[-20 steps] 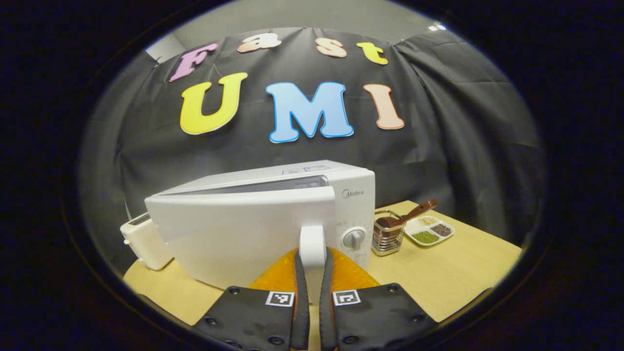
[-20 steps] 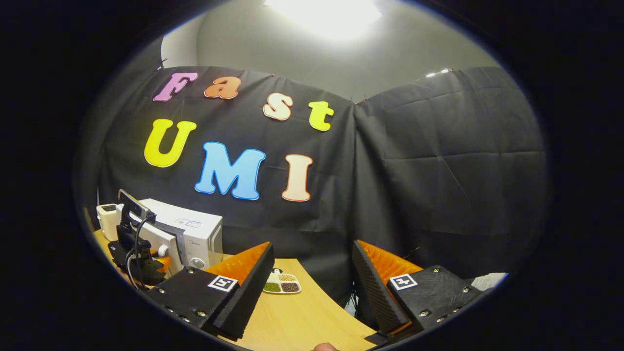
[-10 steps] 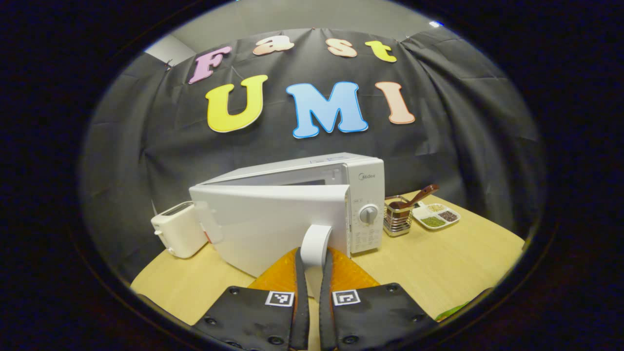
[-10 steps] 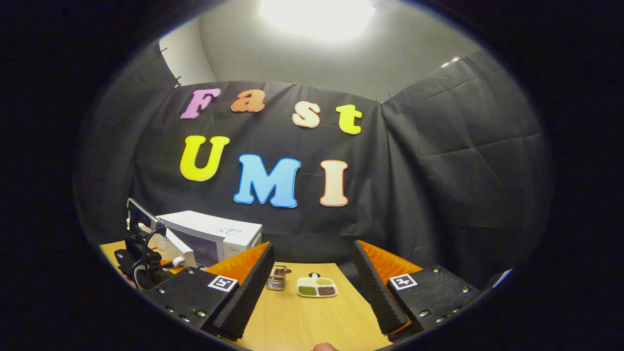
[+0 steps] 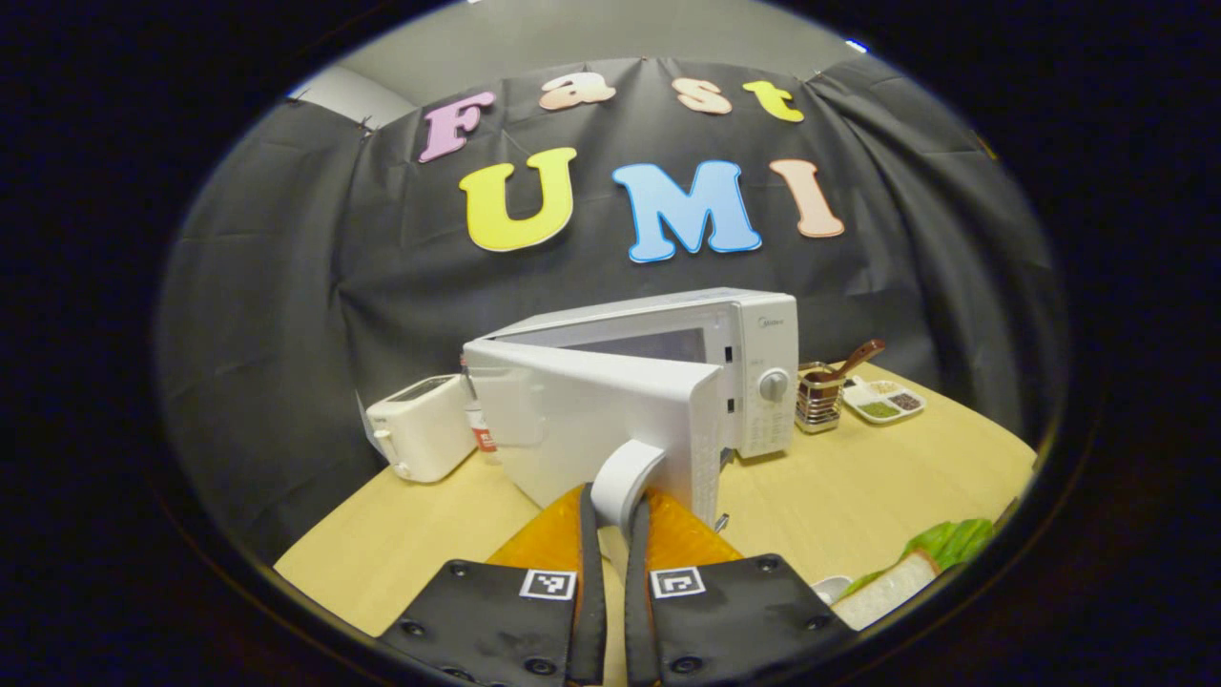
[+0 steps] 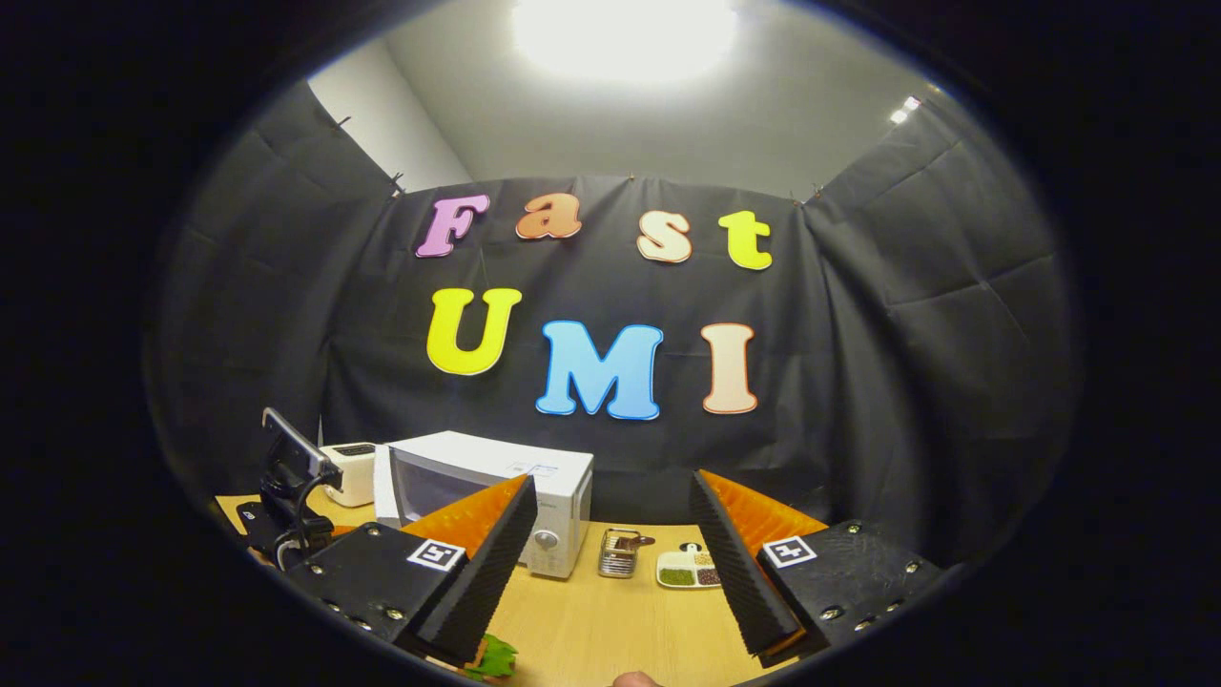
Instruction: Open the microwave oven with the left hand, put the food in, and close the microwave oven.
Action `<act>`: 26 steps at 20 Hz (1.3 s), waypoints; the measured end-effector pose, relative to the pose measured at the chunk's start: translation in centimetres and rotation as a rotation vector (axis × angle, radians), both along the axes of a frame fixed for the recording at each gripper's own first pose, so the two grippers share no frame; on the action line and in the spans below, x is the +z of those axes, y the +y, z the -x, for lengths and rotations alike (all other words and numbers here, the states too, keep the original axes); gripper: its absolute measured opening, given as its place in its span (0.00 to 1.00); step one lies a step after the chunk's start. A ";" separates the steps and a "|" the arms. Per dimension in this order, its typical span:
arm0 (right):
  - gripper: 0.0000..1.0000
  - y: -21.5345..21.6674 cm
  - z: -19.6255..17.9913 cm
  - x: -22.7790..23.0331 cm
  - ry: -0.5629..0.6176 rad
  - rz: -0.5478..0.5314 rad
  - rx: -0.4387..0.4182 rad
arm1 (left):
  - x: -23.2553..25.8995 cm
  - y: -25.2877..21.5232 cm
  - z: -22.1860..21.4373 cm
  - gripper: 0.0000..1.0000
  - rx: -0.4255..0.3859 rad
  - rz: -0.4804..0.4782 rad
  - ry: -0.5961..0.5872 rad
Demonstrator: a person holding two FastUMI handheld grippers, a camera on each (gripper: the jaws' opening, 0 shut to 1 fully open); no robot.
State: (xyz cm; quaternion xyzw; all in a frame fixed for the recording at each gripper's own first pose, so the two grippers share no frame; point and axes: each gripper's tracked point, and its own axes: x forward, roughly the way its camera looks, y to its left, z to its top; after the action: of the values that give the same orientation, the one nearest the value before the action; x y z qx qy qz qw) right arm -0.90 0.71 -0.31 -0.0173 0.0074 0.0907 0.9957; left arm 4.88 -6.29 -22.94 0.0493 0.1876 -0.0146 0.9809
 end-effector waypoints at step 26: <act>0.98 19.0 4.9 0.1 0.016 -0.031 -0.034 | -0.9 18.0 5.2 0.14 -0.138 0.026 -0.017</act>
State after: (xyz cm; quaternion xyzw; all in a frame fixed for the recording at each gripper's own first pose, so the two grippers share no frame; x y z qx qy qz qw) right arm -5.79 19.67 -0.26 -0.0012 0.0140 0.0738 0.9972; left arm -0.37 11.70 -23.84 0.0496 0.1752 -0.0841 0.9797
